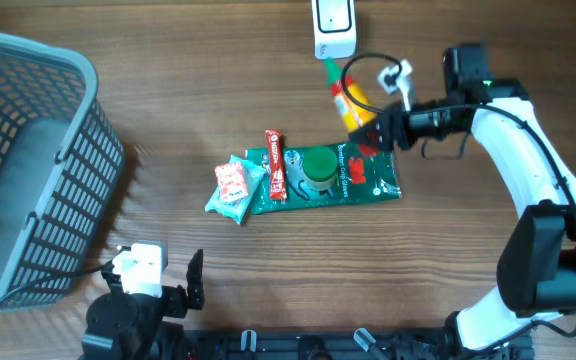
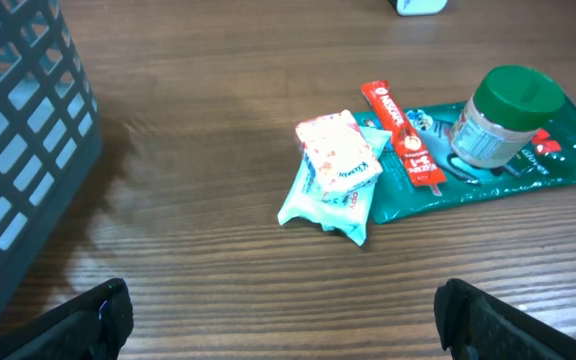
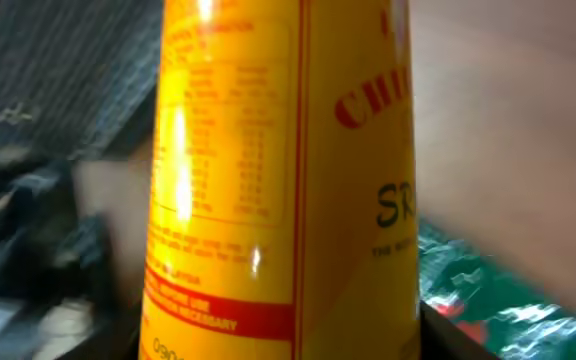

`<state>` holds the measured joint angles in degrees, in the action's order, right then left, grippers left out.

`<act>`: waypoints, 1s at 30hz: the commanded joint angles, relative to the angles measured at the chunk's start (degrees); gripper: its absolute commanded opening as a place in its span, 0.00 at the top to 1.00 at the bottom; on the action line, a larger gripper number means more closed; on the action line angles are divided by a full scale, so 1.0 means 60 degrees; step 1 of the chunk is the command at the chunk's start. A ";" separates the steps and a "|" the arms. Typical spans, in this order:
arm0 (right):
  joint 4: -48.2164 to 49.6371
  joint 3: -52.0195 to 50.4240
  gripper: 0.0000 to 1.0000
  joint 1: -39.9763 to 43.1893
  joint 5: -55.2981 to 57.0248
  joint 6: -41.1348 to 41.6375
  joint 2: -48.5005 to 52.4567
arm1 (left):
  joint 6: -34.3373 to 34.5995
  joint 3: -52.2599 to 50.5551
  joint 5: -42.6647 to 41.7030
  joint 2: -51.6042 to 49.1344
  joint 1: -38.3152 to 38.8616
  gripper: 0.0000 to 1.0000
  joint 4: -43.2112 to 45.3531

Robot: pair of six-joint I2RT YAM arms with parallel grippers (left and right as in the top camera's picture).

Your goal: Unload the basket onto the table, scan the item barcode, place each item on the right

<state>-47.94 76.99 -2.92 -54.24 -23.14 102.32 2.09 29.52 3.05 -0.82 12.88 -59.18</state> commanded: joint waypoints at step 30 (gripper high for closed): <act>0.7537 0.3045 0.64 -0.2269 1.0615 0.0892 0.3898 | 0.0022 0.0033 -0.0113 0.0058 -0.0044 0.00 0.0022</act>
<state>-2.76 93.32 -16.45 7.60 -17.26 124.33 2.09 29.52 3.05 -0.84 12.88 -59.18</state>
